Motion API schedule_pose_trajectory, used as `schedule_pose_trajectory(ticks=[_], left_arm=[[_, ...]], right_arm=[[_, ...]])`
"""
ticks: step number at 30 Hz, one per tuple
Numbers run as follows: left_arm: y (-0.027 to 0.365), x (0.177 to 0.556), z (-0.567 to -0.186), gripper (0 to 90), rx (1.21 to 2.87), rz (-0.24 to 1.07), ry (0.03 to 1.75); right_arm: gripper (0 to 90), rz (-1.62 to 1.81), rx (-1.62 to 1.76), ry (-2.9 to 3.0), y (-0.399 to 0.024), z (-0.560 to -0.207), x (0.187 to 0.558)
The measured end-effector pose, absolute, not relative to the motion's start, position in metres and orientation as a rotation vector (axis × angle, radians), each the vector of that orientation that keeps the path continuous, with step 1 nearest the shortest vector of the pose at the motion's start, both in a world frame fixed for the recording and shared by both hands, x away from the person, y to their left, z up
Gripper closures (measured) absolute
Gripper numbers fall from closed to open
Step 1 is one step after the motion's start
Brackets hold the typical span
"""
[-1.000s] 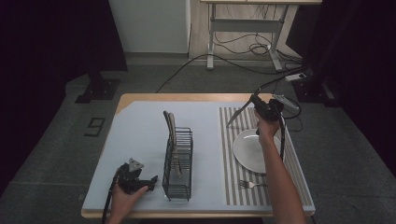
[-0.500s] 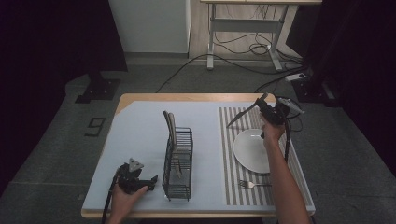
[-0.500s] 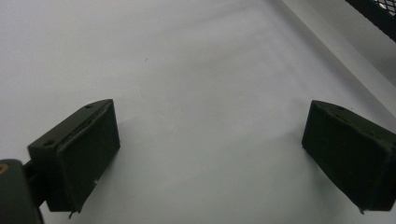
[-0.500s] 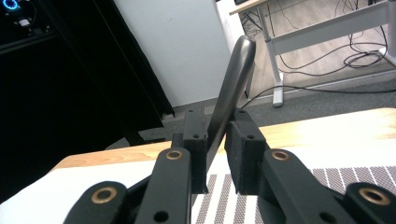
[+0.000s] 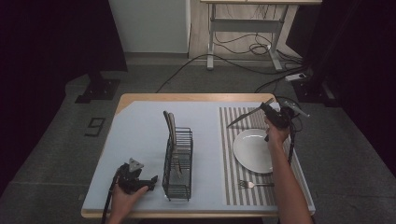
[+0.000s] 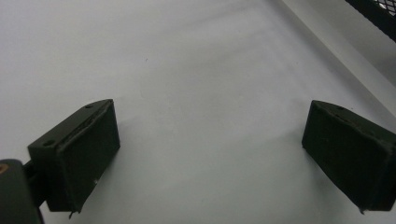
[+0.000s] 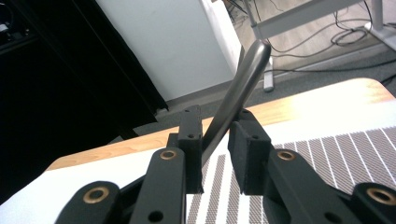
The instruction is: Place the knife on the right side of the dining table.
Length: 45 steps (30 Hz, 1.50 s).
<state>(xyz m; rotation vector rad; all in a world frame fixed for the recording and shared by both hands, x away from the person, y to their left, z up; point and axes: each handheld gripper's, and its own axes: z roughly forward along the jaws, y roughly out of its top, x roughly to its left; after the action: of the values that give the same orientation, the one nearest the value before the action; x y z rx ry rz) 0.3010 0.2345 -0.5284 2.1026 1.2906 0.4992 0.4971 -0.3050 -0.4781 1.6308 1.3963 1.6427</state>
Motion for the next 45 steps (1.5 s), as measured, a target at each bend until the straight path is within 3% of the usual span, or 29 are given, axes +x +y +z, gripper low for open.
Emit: schedule_pose_trajectory(ticks=[27,45], left_arm=[[0.235,0.301,-0.528,3.7,2.104,0.500,1.290],[0.234,0.301,-0.528,3.7,2.103,0.500,1.291]], right_arm=[[67.4,1.554,1.864,1.350,-0.327,-0.508,0.503],[66.9,1.551,1.965,1.290,-0.339,-0.520,0.503]])
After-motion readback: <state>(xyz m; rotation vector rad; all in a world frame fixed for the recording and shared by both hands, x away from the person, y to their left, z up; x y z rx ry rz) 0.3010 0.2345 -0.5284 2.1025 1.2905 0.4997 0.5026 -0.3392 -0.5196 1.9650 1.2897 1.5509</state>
